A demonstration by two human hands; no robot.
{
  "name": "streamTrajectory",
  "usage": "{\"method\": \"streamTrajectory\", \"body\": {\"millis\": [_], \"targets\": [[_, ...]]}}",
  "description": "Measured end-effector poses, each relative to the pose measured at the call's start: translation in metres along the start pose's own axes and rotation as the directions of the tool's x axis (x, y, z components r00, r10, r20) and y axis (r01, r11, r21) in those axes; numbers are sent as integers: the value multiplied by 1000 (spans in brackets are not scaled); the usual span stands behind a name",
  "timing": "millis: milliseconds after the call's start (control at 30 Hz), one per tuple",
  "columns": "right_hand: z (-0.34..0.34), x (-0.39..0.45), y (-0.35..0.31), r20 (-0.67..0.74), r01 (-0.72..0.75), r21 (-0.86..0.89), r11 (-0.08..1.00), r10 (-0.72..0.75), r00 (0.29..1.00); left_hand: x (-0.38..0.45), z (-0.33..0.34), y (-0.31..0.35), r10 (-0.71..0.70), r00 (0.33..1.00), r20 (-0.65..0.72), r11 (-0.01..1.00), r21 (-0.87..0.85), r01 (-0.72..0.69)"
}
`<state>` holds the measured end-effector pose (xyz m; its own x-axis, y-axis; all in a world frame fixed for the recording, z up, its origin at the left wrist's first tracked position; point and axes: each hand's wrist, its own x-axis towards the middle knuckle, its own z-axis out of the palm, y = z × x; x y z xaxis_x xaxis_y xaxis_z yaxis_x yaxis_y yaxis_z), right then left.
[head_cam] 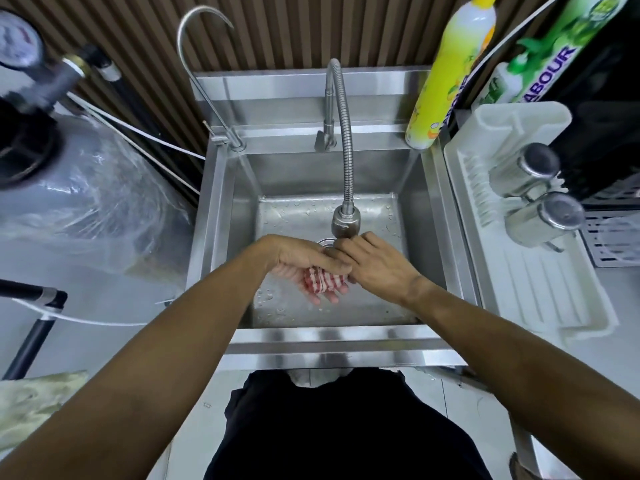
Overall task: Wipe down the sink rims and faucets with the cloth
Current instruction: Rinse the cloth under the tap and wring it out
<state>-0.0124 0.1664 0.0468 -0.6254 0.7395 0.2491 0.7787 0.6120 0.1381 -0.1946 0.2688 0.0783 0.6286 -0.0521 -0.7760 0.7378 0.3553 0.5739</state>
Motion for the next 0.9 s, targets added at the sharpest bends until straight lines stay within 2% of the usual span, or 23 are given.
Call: {"method": "streamTrajectory", "body": {"millis": [100, 133, 200, 233, 267, 333, 367, 433, 500, 533, 567, 633, 667, 700, 733, 767, 833, 867, 900], "targets": [[-8, 14, 6, -40, 39, -44, 998, -41, 998, -16, 0, 15, -60, 998, 27, 998, 20, 60], [-11, 20, 5, -53, -4, -52, 999, 1, 999, -20, 3, 17, -85, 996, 2, 996, 29, 85], [-24, 37, 1, 64, -142, -61, 988, 146, 987, -22, 10, 21, -123, 989, -84, 986, 106, 131], [-34, 45, -4, 206, -226, -44, 973, 230, 951, -22, 13, 22, -125, 977, -173, 959, 232, 163], [-41, 53, -11, 355, -334, -37, 942, 325, 877, -20, 14, 22, -96, 953, -287, 884, 415, 214], [-47, 67, -22, 556, -542, -50, 839, 474, 683, -18, 16, 21, 114, 865, -489, 614, 719, 326], [-48, 73, -25, 602, -639, -34, 768, 526, 600, -16, 17, 18, 250, 808, -534, 499, 786, 365], [-45, 85, -25, 672, -801, 77, 593, 563, 481, -18, 15, 10, 454, 695, -557, 397, 825, 402], [-41, 94, -21, 754, -865, 217, 452, 485, 442, -20, 8, -3, 575, 637, -514, 324, 857, 400], [-40, 96, -20, 801, -892, 281, 354, 425, 421, -21, 3, -10, 620, 623, -477, 298, 877, 376], [-40, 98, -21, 855, -919, 339, 201, 342, 390, -22, -1, -18, 662, 601, -448, 297, 893, 339], [-37, 97, -22, 940, -918, 342, -202, 96, 329, -20, -9, -31, 738, 545, -398, 305, 917, 257], [-33, 95, -22, 944, -894, 308, -325, -15, 331, -19, -13, -38, 780, 509, -364, 288, 931, 225], [-28, 93, -21, 936, -879, 288, -380, -80, 342, -17, -16, -43, 811, 486, -327, 257, 944, 205], [-22, 92, -23, 936, -877, 284, -387, -88, 342, -18, -19, -44, 819, 496, -288, 213, 956, 203], [-18, 92, -24, 943, -888, 287, -359, -54, 327, -18, -23, -45, 805, 537, -253, 156, 963, 219], [-14, 97, -29, 949, -931, 313, -190, 91, 300, -25, -31, -44, 735, 640, -223, 66, 963, 260], [-13, 98, -32, 931, -941, 330, -77, 191, 311, -29, -34, -42, 691, 678, -250, 78, 958, 274], [-14, 100, -35, 895, -941, 335, 39, 300, 331, -34, -38, -39, 636, 709, -305, 145, 949, 279]]}}
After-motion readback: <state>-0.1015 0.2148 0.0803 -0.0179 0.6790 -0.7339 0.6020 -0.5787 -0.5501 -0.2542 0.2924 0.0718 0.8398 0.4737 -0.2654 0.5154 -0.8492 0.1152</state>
